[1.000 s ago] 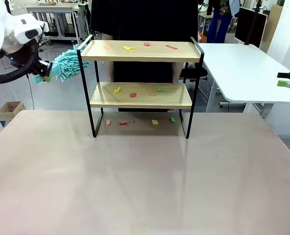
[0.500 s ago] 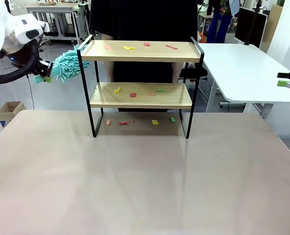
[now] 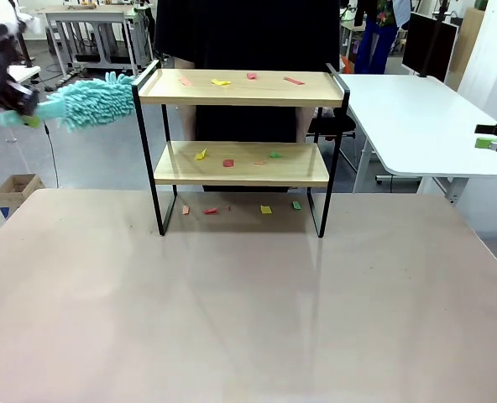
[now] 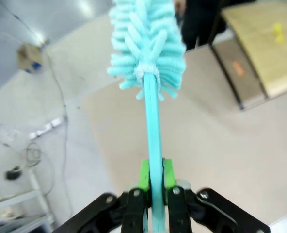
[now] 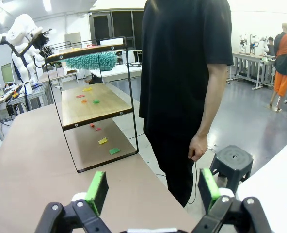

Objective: Clean the shelf.
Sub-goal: Clean the specific section of the Shelf indicated by the human with the Duster.

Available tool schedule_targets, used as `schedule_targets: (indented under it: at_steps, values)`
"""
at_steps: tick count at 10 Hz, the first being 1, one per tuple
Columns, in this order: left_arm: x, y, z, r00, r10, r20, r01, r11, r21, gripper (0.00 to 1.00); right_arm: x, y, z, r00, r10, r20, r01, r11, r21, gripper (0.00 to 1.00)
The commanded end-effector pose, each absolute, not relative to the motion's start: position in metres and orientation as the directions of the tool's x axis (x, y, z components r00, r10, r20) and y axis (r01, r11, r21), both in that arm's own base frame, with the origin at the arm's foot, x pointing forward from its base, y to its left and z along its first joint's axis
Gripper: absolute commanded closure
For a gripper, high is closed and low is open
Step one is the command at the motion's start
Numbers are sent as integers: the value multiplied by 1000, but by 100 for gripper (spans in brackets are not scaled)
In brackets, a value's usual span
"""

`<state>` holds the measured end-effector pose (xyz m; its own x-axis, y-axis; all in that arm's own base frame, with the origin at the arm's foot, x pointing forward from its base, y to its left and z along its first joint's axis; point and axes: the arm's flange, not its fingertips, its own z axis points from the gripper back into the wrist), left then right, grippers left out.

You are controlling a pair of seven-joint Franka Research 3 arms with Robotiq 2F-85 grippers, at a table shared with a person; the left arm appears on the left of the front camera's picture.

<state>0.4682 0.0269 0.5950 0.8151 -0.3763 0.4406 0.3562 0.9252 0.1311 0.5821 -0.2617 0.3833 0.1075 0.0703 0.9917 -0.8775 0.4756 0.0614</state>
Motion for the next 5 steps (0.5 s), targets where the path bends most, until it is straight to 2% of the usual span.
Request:
schedule_targets:
  at_steps: [1,3,5]
  values:
    - [448,49,627,777,-544,317,496,839,223,87,583,-259,387,100,73,992,-880,473,54,0]
    - [420,58,650,712,-677,183,627,732,268,87,583,-259,387,100,73,992,-880,473,54,0]
    - [395,53,651,626,-778,44,758,621,198,87,583,-259,387,100,73,992,-880,473,54,0]
